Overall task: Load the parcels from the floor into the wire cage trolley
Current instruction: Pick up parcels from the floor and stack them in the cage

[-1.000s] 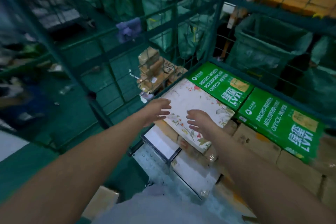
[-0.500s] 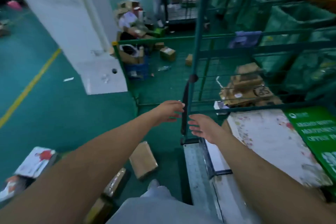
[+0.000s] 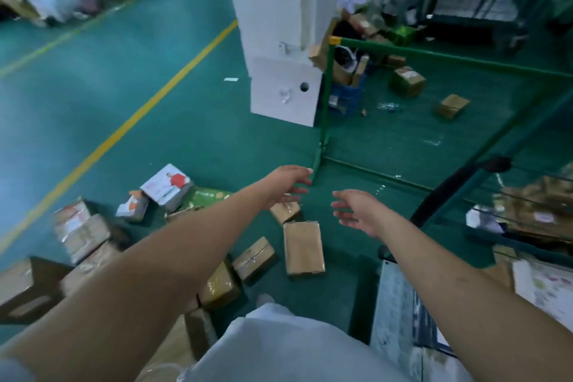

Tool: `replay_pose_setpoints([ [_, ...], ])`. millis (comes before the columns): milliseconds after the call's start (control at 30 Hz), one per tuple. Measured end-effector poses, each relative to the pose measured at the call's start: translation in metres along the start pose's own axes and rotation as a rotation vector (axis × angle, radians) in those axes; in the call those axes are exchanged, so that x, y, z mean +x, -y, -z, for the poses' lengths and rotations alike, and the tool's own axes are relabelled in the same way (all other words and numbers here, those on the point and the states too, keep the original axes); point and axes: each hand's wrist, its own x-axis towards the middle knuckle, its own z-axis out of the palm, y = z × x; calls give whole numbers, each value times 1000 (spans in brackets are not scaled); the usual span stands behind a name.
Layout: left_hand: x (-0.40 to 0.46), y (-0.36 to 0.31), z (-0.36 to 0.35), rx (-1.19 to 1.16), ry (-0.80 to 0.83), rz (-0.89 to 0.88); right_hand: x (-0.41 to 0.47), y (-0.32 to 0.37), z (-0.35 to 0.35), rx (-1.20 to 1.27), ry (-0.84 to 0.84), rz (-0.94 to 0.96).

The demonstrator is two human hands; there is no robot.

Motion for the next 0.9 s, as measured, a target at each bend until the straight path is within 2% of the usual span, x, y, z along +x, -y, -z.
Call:
replay_pose_setpoints([
  [300,6,28,141,-190,-201,58,74,69,-129,-215,128,1],
  [567,-23,91,250,-424,-434,141,120,95,-256,-440,321,-18],
  [900,-78,140,284,-617,-631,197,131,109,-345,-637,502,-3],
])
